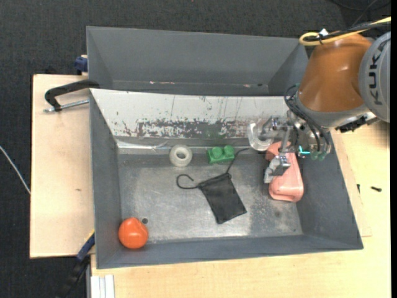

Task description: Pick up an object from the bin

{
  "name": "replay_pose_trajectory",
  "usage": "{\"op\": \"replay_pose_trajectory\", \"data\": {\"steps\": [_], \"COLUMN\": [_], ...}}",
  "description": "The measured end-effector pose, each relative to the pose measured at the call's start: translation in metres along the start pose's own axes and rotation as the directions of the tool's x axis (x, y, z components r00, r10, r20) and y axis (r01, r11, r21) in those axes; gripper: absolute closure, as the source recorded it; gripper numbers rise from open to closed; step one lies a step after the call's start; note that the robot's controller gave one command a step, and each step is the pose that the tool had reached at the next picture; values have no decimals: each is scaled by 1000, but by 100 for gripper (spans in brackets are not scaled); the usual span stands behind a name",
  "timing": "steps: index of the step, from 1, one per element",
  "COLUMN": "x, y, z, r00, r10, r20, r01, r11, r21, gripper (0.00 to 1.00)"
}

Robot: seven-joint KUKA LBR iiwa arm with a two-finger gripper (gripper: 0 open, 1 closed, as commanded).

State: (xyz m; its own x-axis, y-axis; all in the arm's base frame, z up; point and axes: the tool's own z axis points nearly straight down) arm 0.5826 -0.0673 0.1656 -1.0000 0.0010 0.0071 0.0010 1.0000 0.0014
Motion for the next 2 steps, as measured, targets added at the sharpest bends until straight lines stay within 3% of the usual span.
{"op": "replay_pose_trajectory", "data": {"steps": [1,2], "x": [-2,-31], "y": [0,-21], "z": [-4,64], "r00": [1000,996], "r10": [-1,76], "r20": [8,53], "r01": [1,-75], "r11": [1000,997], "r21": [1,-13], "gripper": [0,100]}}
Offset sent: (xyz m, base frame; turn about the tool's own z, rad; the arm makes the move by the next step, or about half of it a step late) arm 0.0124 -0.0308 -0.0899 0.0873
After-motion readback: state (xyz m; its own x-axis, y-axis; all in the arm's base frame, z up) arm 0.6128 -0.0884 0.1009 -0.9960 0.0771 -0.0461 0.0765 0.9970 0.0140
